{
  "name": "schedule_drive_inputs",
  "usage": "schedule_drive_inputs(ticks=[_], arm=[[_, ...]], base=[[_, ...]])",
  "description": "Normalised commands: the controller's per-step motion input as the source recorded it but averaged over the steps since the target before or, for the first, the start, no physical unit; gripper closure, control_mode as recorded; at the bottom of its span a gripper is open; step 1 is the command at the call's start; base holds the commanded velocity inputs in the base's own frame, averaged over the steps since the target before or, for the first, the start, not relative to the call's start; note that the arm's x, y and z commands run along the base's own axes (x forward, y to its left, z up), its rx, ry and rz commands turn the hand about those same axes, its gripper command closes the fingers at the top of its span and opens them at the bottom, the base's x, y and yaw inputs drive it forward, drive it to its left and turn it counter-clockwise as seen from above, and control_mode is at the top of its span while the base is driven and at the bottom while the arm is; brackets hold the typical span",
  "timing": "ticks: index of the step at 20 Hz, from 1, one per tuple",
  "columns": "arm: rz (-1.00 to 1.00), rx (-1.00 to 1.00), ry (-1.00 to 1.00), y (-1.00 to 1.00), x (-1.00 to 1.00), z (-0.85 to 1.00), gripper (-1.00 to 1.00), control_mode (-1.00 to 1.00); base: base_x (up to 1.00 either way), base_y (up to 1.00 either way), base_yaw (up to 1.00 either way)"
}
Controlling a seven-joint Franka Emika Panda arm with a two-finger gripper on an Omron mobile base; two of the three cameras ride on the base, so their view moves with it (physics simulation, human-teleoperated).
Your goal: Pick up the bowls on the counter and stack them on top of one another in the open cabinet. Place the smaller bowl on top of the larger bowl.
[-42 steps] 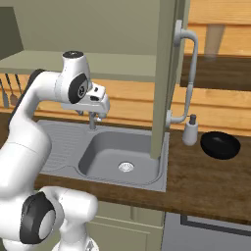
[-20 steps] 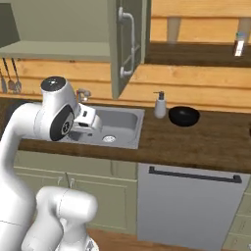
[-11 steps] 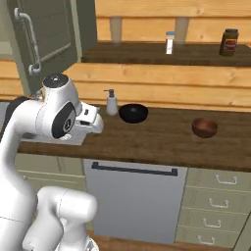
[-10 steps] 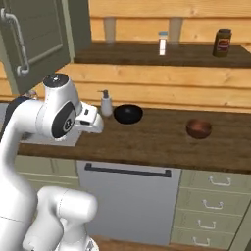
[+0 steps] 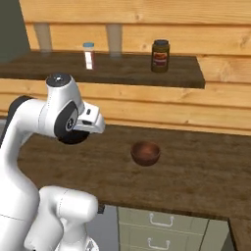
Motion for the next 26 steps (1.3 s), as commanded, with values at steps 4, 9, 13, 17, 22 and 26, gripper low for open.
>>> schedule_drive_inputs(ticks=[4, 9, 13, 17, 22, 26], arm=[[0.0, 0.0, 0.0, 0.0, 0.0, 0.0, -1.0, 1.0], [0.03, 0.0, 0.09, -0.78, 0.78, -0.86, -1.0, -1.0], [0.02, -0.05, 0.14, -0.31, 1.0, -0.94, -1.0, -1.0], [0.0, -0.14, 0.14, 0.0, 0.99, -0.73, -1.0, -1.0], [0.0, -0.08, 0.06, -0.01, 0.73, -0.63, -1.0, -1.0], [0.0, -0.07, 0.01, -0.04, 0.53, -0.5, -1.0, -1.0]], base=[[0.23, -1.0, 0.11], [0.0, 0.0, 0.0], [0.0, 0.0, 0.0], [0.0, 0.0, 0.0], [0.0, 0.0, 0.0], [0.0, 0.0, 0.0]])
